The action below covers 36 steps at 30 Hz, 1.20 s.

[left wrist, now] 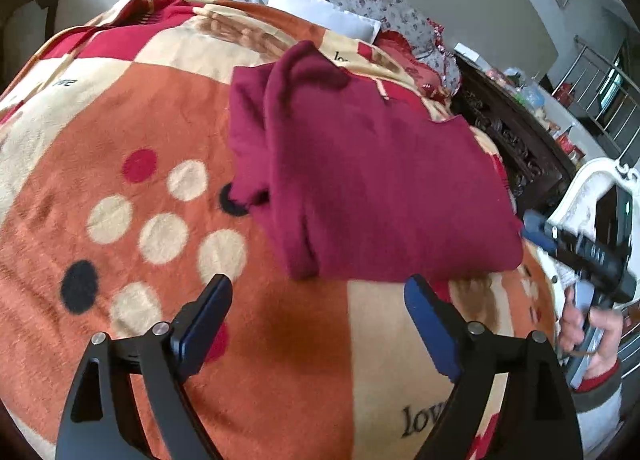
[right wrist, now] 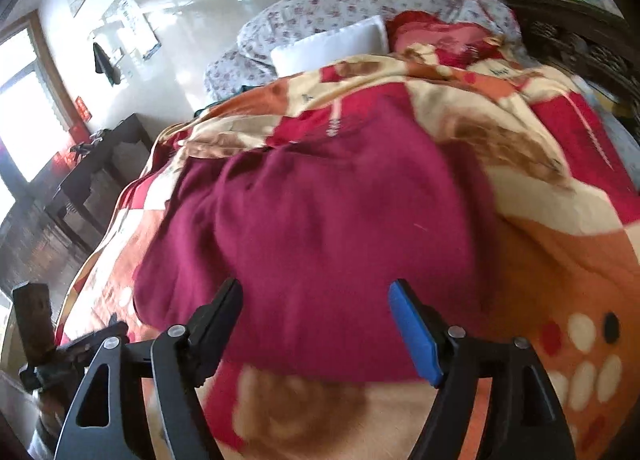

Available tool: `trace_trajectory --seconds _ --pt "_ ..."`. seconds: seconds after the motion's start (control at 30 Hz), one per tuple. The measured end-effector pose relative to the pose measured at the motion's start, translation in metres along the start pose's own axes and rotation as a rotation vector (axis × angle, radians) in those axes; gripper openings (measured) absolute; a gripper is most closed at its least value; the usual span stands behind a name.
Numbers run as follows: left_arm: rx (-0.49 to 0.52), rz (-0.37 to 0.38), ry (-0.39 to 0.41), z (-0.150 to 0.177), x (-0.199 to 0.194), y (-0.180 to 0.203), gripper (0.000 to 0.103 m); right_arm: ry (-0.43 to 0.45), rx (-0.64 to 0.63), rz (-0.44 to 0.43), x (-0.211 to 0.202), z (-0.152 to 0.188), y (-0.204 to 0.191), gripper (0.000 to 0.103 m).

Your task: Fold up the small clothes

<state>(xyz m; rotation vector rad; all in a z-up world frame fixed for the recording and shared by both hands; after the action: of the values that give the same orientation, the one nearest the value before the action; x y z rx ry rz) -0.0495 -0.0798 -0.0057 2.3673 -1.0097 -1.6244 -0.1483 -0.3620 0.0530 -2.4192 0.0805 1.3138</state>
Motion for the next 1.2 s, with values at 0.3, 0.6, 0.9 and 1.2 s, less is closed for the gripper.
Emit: trace_trajectory --seconds 0.3,0.6,0.9,1.2 --pt "0.03 -0.05 -0.079 -0.009 0.037 0.001 0.041 0.019 0.109 0.091 -0.012 0.018 0.069 0.083" --pt "0.132 -0.037 -0.097 -0.019 0.016 0.013 0.019 -0.038 0.072 0.055 0.02 0.02 0.064 0.015" --pt "0.116 -0.133 -0.147 0.002 0.027 -0.024 0.0 -0.074 0.007 0.154 0.015 0.037 0.063 0.009" --pt "0.118 -0.095 -0.07 0.001 -0.001 -0.016 0.022 0.013 0.053 0.091 -0.014 0.034 0.056 0.019"
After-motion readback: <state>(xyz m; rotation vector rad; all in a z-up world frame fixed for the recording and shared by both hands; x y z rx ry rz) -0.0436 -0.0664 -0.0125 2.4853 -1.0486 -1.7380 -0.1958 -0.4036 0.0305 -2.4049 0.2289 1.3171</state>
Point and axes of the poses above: each gripper's, at about its wrist camera, not at the fingertips, and x roughly the way its jaws point, y to its right, z to its underside, the point moved 6 cm from there along x, roughly the way its jaws point, and after that the axes turned 13 degrees about -y, right-handed, at the moved point
